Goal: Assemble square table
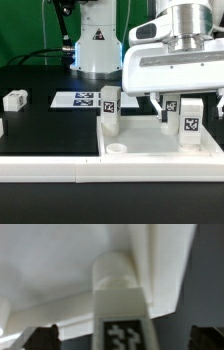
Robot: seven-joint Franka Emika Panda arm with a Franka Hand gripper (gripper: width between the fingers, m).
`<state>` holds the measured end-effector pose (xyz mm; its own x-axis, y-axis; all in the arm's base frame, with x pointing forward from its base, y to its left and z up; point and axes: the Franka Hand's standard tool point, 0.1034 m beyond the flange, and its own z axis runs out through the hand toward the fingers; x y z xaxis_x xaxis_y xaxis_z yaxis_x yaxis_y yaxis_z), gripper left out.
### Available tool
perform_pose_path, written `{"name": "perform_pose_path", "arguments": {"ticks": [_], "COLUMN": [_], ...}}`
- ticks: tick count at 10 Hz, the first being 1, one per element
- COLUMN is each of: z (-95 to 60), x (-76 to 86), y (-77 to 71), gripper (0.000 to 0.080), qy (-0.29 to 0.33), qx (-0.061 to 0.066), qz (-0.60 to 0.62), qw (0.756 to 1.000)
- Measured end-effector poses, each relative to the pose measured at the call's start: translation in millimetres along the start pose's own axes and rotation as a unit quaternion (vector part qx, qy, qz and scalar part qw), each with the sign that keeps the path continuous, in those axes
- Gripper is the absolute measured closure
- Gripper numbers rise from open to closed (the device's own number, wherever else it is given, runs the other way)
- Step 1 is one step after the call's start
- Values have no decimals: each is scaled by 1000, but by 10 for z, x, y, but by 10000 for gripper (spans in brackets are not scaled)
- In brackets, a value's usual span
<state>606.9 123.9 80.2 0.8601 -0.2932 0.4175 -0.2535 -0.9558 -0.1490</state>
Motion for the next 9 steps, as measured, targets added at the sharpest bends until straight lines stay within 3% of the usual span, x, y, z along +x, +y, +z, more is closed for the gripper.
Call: {"name": "perform_pose_path", "arguments": {"ticks": [2,5,6,8,9], "z": [-86,-76,-52,-62,-43], "x": [104,79,0,169,216], "y": [66,87,109,194,197], "gripper": [150,150,150,150,150], "qy": [-21,-29,-80,-199,-231], "qx": [-12,-14,-16,-48,-54], "qz": [17,17,22,3,2], "qw": [1000,999,996,979,971]}}
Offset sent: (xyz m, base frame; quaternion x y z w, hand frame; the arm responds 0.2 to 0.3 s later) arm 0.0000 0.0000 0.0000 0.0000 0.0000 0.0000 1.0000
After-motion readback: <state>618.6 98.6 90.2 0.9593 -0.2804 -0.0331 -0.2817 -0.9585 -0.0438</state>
